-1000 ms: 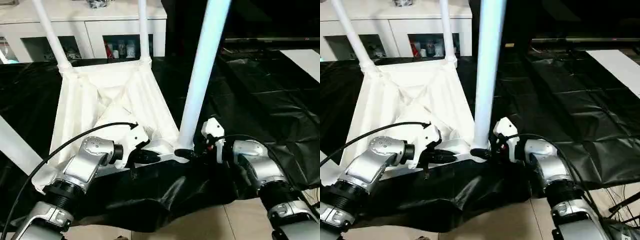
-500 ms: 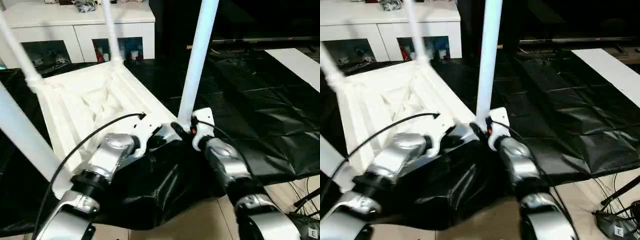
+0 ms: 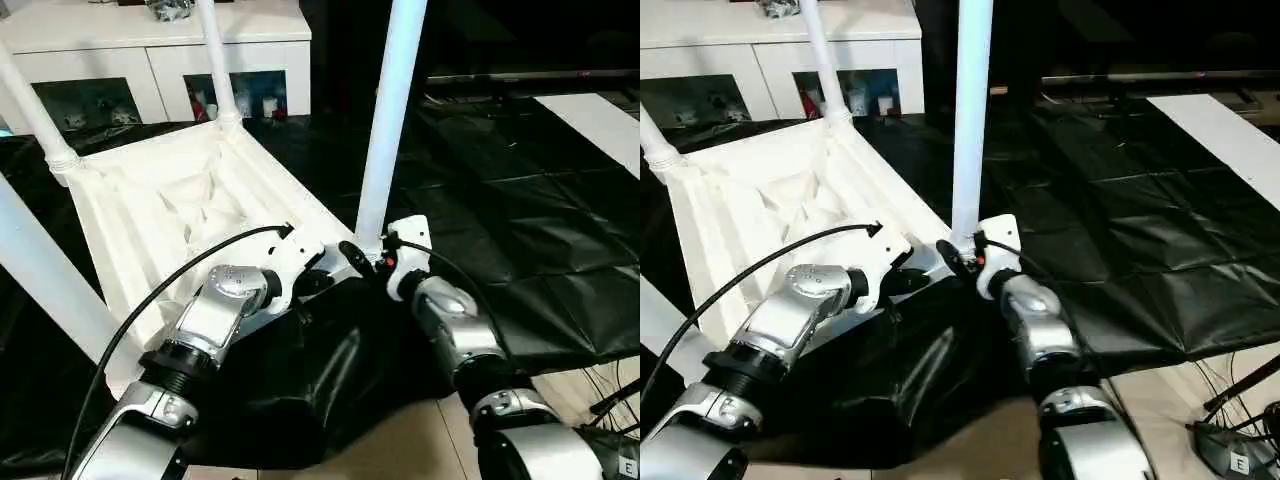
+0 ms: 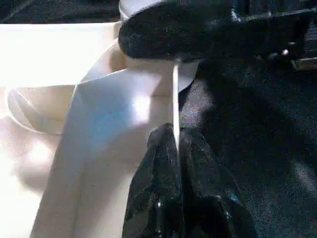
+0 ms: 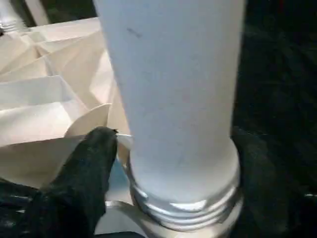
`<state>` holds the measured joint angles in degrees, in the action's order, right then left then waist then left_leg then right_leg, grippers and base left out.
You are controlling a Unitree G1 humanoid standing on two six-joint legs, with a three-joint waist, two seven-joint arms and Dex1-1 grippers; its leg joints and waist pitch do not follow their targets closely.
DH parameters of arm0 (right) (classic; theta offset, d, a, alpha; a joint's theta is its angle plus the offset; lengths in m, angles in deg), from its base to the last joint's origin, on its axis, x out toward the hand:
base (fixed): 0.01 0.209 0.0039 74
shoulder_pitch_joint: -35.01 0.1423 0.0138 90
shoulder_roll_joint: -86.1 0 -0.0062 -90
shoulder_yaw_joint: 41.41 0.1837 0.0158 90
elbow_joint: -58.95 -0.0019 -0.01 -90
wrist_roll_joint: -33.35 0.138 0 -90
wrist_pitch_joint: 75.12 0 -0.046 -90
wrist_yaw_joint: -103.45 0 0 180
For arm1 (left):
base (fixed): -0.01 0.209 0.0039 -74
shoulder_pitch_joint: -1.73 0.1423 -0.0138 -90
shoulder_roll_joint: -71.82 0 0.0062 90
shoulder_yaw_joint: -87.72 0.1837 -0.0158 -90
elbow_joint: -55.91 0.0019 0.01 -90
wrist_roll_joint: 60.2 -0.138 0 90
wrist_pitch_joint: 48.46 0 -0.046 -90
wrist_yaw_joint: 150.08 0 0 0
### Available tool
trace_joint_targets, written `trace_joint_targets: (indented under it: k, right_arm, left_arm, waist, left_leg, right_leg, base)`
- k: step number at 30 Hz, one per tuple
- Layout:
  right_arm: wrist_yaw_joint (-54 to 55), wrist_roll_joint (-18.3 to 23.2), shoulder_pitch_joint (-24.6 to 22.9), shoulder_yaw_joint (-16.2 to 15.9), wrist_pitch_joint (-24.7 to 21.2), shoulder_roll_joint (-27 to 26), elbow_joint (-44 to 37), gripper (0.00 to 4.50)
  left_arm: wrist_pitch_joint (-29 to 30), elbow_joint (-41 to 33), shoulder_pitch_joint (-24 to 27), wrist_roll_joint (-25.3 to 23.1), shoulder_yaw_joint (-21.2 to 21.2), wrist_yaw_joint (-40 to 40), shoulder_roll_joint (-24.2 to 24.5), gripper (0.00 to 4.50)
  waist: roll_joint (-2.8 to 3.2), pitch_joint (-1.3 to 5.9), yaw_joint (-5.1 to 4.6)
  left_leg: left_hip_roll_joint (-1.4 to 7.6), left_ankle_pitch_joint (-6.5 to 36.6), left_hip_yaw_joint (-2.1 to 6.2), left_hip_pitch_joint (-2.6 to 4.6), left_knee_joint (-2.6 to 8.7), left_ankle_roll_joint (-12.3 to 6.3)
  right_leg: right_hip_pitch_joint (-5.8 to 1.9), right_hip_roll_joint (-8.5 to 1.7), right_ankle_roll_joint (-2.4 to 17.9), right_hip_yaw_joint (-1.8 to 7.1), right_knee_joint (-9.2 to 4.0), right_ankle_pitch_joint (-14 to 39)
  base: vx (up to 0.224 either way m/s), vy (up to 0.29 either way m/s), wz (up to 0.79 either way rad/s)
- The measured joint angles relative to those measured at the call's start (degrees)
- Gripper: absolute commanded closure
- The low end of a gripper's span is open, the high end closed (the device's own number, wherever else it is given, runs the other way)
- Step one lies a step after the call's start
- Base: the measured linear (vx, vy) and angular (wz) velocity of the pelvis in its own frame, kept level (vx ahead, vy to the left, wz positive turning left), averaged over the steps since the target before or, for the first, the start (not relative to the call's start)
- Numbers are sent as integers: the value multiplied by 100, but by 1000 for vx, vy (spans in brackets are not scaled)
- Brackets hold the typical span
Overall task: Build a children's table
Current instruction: Rotate leg to tighten
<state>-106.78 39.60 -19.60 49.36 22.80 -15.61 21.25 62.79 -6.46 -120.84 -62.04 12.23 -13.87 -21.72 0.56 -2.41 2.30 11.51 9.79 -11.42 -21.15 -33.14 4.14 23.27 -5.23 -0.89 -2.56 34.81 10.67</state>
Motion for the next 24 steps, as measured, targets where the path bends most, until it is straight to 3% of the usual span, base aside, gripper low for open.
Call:
trace_joint_targets:
  k: [9,14,24]
  right_arm:
    - [-2493,-102,-212,-543,0,1114,-506,37]
    - [-2963,-100,-212,-687,-122,1167,-493,37]
    - [-3147,2,-125,-672,-124,1092,-383,37]
  left_arm:
    - [-351,-429,349,249,120,-1272,675,450]
    - [-362,-435,358,277,130,-1445,733,450]
    - [-375,-423,351,279,125,-1530,748,450]
  waist:
    - [3,-1,106]
    - [2,-3,121]
    - [1,-3,128]
  left_leg:
    - [1,1,-1,-5,14,1]
    - [0,1,-5,-12,3,1]
    - [0,1,-5,-14,5,1]
  right_leg:
    - [1,1,18,-2,-2,-4]
    - [1,-1,20,5,-2,-5]
    - [1,-1,21,3,-1,-5]
  base:
    - [0,0,0]
    - [0,0,0]
    - [0,0,0]
